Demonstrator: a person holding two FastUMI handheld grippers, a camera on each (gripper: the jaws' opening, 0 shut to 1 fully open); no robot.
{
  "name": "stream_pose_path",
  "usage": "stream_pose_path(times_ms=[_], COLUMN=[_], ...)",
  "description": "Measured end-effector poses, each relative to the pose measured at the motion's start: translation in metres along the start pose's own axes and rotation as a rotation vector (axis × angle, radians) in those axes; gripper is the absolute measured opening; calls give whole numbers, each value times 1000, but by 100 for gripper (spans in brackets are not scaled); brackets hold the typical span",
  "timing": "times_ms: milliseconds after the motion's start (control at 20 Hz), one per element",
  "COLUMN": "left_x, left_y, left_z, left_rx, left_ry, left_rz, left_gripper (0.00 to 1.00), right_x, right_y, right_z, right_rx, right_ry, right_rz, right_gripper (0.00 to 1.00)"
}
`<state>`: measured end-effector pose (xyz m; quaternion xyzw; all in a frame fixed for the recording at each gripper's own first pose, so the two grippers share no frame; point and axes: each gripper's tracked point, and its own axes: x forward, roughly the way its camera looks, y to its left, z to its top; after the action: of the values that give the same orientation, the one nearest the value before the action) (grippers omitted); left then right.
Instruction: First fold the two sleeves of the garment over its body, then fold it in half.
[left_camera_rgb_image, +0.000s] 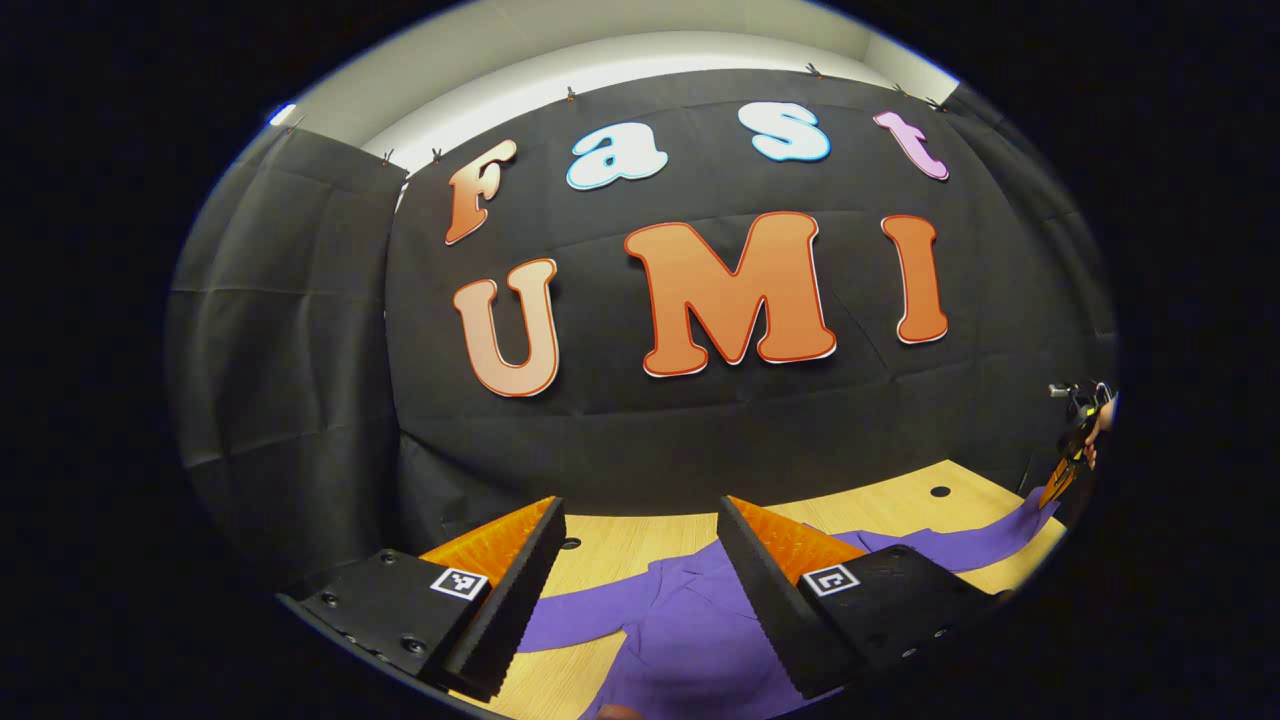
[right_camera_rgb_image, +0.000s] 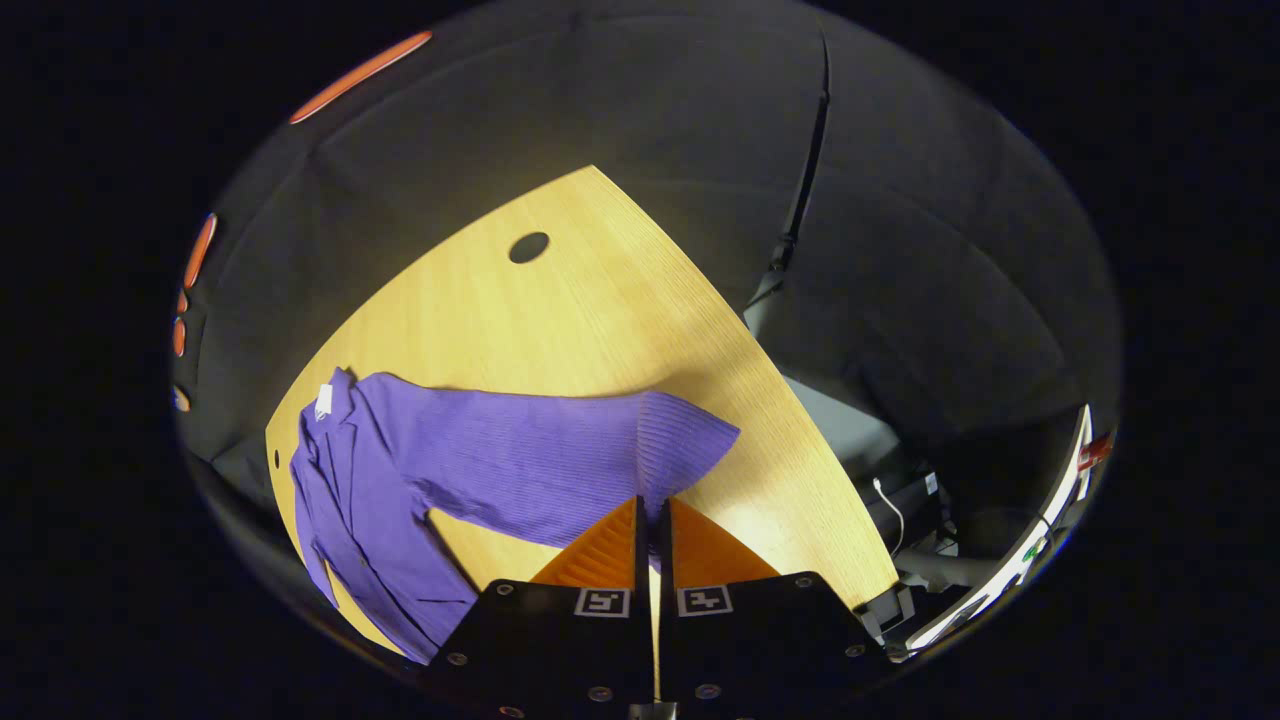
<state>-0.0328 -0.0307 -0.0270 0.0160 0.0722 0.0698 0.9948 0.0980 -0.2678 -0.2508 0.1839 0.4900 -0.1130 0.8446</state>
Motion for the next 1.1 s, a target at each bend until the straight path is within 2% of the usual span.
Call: stream_pose_path(times_ms=[550, 650, 900, 1100], left_x=[2, 4, 12, 15], left_y=[72, 85, 113, 138], left_z=[-27, -34, -57, -71], left_rx=[-43, -53, -81, -87], left_ry=[26, 36, 73, 91], left_rz=[-11, -9, -8, 11], left_gripper=[98, 98, 98, 98], right_x=[-105, -119, -137, -140], right_y=[140, 173, 238, 289], right_z=[8, 2, -11, -25], right_rx=[-173, -181, -213, -294], right_ry=[-147, -158, -183, -180], right_rz=[66, 109, 142, 162], right_gripper=[3, 3, 2, 2])
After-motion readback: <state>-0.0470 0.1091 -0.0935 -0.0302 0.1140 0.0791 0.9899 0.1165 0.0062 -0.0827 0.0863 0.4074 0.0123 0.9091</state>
